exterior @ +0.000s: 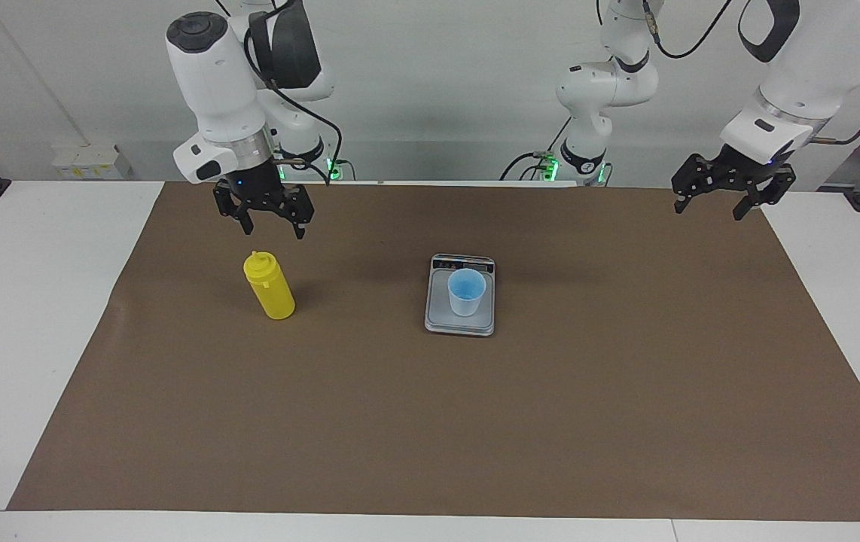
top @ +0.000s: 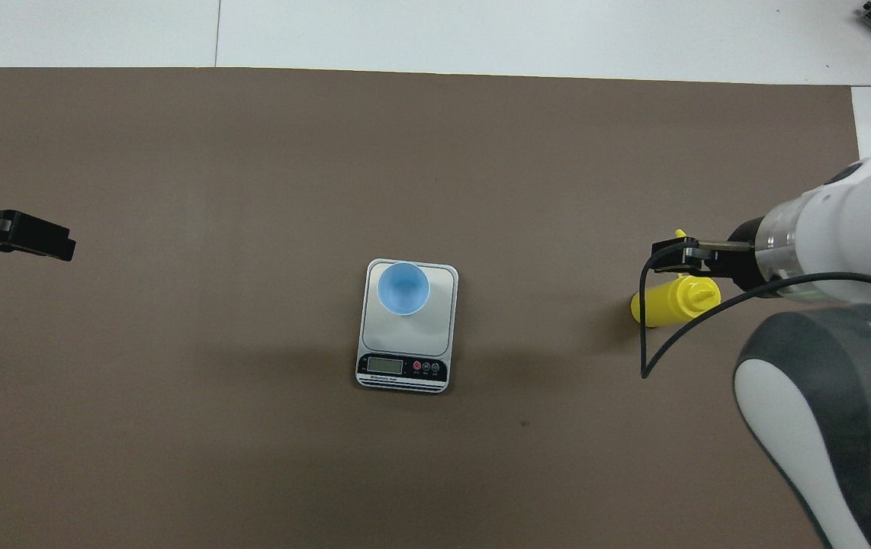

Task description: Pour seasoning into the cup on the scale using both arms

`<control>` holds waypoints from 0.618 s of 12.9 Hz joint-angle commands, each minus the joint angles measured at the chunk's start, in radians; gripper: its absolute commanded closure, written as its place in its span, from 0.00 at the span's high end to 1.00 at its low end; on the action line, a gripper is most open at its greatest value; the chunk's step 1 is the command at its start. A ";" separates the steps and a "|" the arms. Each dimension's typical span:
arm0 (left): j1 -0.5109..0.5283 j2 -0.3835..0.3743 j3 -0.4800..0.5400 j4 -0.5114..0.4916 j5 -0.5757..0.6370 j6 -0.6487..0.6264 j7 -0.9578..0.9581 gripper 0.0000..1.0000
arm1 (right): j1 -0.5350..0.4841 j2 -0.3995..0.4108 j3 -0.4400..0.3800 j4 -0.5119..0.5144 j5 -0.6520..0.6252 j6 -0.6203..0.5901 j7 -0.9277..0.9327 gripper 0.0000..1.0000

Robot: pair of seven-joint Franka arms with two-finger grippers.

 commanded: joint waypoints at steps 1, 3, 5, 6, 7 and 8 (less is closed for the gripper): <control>0.010 -0.016 0.000 -0.014 0.031 0.013 0.022 1.00 | -0.022 0.067 0.002 0.173 -0.028 -0.116 -0.037 1.00; 0.012 -0.016 0.003 -0.012 0.031 0.013 0.024 1.00 | -0.022 0.060 -0.007 0.189 -0.054 -0.166 -0.040 1.00; 0.012 -0.016 0.002 -0.014 0.031 0.013 0.021 1.00 | -0.036 0.063 -0.012 0.239 -0.099 -0.257 -0.104 1.00; 0.012 -0.016 0.002 -0.014 0.029 0.014 0.018 1.00 | -0.060 0.061 -0.009 0.236 -0.100 -0.271 -0.128 1.00; 0.012 -0.016 0.003 -0.012 0.028 0.014 0.016 1.00 | -0.076 0.057 -0.009 0.227 -0.091 -0.272 -0.133 1.00; 0.013 -0.016 0.003 -0.012 0.025 0.017 0.014 1.00 | -0.073 0.053 -0.009 0.215 -0.085 -0.260 -0.127 1.00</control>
